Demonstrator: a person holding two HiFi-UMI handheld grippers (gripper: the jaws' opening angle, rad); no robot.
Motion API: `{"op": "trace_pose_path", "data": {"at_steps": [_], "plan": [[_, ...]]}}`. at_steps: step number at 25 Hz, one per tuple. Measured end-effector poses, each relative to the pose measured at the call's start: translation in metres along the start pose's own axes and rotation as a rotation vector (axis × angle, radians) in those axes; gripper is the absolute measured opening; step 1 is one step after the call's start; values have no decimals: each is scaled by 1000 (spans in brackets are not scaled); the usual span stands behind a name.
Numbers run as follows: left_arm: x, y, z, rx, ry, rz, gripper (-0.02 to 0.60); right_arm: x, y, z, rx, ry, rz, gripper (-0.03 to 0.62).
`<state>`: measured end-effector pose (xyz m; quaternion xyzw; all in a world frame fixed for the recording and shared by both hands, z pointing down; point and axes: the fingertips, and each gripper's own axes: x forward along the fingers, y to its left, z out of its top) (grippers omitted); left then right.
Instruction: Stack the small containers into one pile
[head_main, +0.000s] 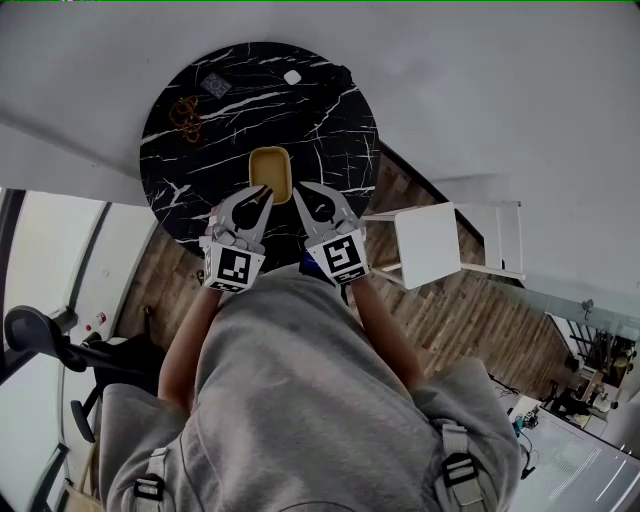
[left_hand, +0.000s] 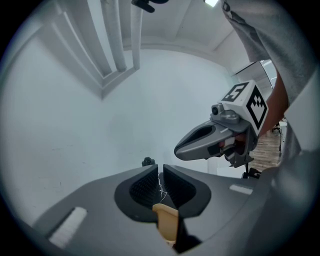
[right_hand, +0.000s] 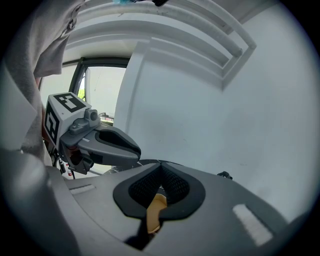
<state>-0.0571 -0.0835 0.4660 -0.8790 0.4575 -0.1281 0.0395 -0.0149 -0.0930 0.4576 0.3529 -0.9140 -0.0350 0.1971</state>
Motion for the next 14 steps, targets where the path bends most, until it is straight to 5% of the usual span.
{"op": "trace_pose_path", "data": {"at_steps": [14], "plan": [[13,-20,-20,89,72,-71,31,6,-10,-10,20,25,-25,11]]}}
